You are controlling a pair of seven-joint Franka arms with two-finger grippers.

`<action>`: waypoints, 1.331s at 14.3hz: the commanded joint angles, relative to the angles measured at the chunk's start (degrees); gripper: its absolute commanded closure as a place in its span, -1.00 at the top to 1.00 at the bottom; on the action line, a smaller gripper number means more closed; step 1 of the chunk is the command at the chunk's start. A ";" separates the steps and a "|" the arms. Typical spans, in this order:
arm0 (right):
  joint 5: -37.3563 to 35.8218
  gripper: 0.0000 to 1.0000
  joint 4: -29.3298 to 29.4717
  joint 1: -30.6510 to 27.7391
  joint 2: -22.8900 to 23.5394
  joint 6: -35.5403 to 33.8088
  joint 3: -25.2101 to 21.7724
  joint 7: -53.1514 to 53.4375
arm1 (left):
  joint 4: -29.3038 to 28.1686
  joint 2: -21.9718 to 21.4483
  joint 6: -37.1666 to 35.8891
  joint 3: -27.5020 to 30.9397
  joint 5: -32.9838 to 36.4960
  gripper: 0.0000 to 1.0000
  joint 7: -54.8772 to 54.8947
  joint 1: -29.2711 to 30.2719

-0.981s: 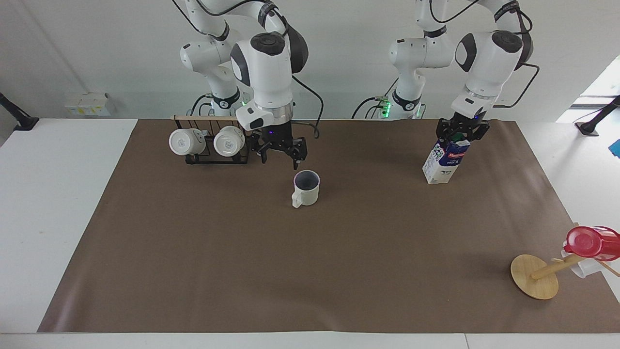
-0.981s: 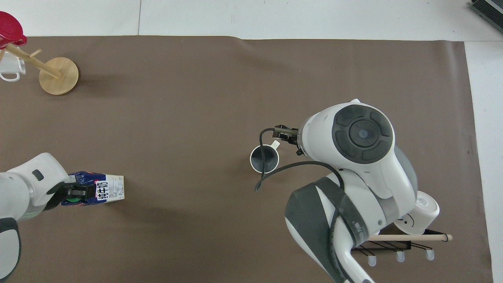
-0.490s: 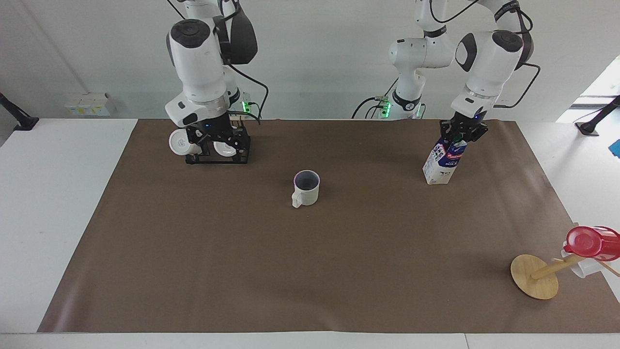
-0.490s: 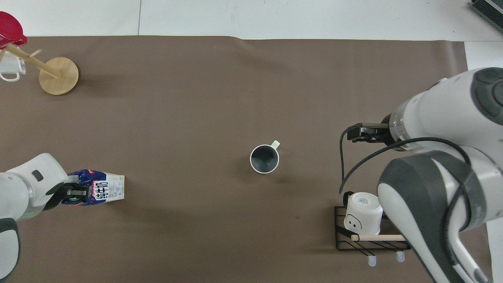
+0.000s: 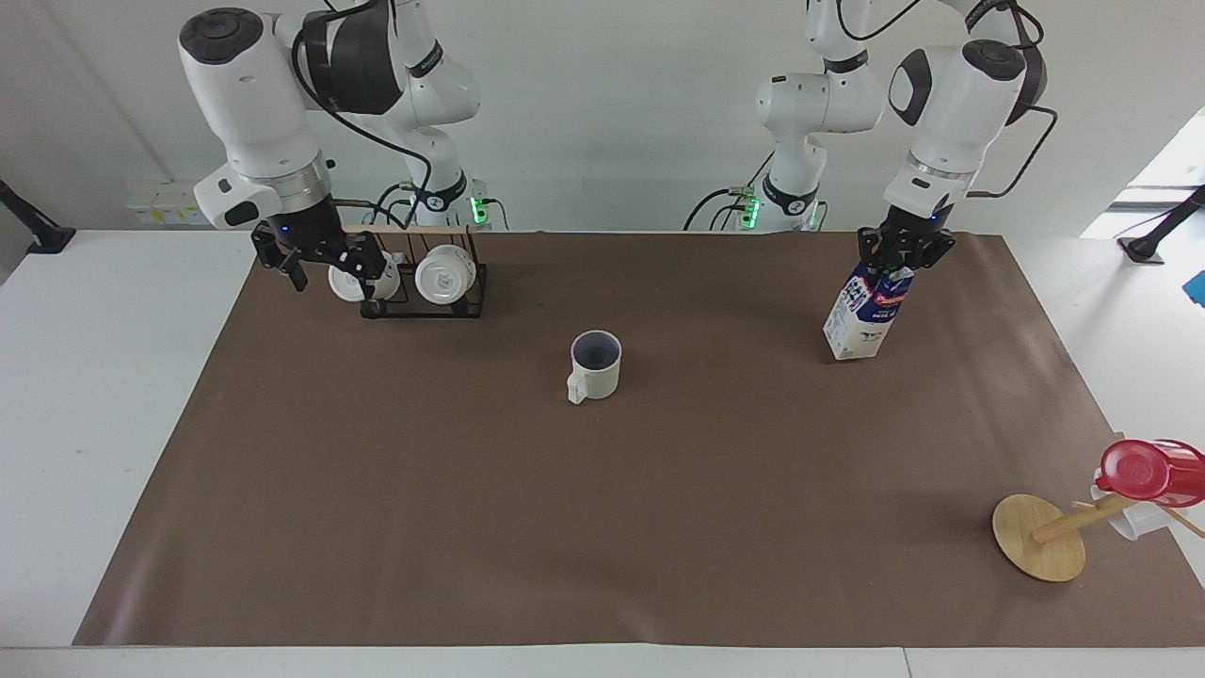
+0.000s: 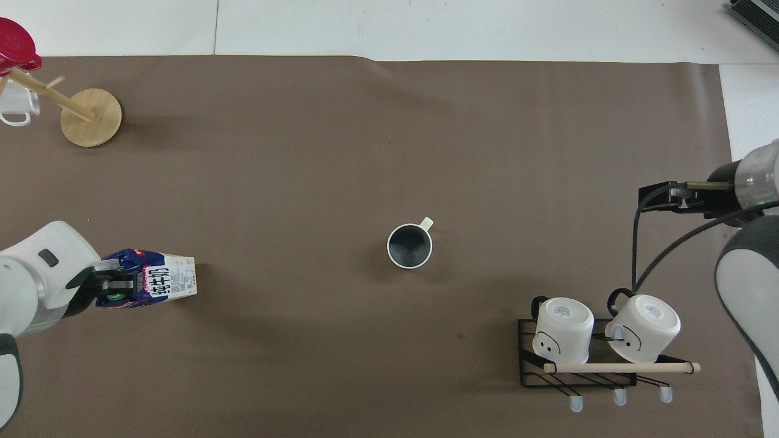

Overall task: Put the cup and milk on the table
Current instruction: 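Open the right gripper and withdraw it from the mug, then carry the milk carton with the left gripper beside the mug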

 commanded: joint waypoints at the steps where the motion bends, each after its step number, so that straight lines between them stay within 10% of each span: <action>1: 0.27 1.00 1.39 -1.31 -0.65 -0.30 0.46 -2.91 | 3.62 2.42 -1.50 0.39 1.30 -0.49 -8.80 -6.24; 8: 4.75 1.00 7.53 -5.36 -1.09 -5.90 0.02 -5.03 | 18.12 13.40 -4.40 0.39 0.60 -0.49 -19.28 -16.10; 19: 4.57 1.00 16.43 -4.83 -2.23 -19.55 0.37 -4.68 | 22.00 23.16 0.86 0.48 1.30 -0.48 -30.61 -27.00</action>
